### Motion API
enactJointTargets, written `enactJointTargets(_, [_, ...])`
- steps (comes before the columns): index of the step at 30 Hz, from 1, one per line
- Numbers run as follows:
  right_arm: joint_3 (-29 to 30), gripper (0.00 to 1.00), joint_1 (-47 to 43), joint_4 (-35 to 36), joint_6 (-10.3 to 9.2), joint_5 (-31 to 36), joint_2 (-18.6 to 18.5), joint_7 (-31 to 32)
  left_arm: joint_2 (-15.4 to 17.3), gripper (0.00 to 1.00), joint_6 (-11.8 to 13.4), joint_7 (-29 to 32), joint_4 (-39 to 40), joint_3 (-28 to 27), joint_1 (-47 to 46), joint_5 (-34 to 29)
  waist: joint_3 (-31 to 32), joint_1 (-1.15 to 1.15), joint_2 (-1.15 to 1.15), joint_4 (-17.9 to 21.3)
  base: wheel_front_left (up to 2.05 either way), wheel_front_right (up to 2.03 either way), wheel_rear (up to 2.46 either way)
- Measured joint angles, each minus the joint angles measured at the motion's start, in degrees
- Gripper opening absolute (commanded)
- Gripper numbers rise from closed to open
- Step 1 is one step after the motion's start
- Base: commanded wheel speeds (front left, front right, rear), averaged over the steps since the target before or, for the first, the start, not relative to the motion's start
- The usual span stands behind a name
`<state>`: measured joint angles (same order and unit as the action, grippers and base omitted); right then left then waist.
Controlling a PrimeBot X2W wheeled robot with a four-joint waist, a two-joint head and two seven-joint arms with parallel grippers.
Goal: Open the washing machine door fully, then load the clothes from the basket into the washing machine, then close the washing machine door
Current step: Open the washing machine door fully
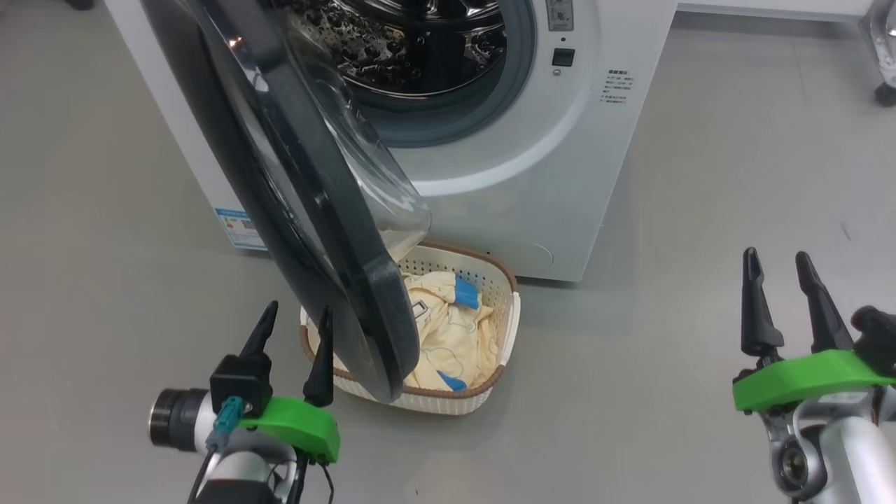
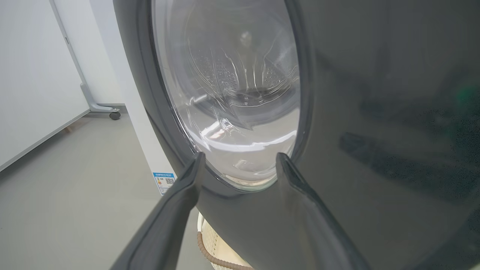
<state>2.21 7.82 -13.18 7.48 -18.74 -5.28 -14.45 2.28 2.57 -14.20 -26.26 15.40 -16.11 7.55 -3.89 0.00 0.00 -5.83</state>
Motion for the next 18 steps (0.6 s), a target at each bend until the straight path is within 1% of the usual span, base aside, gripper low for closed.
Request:
enactJointTargets(6, [2.4,1.00,-5.6,3.8,0.00,3.4,2.1,0.4,0.1,1.00,0.0,0.0,0.0,-0.3,0.8,0.0,1.3,0.00,0.00,0.6,0.00,0.00,0.00])
enactJointTargets(9, [3.1,1.00,-9.7,5.8,0.00,6.3,2.5,1.2,0.1,1.00,-0.1,0.0,-0.1,-0.3,1.9,0.0,2.0,0.00,0.00,0.8,0.00,0.00,0.00])
enactJointTargets(11, [3.1,1.00,-11.4,6.8,0.00,6.8,2.7,1.9,0.2,1.00,-0.1,0.0,-0.2,-0.4,2.2,0.0,2.2,0.00,0.00,0.9,0.00,0.00,0.00])
enactJointTargets(18, [3.6,1.00,-14.5,8.4,0.00,9.7,3.0,3.1,0.2,1.00,-0.1,0.0,-0.2,-0.5,2.4,-0.1,2.6,0.00,0.00,1.3,0.00,0.00,0.00])
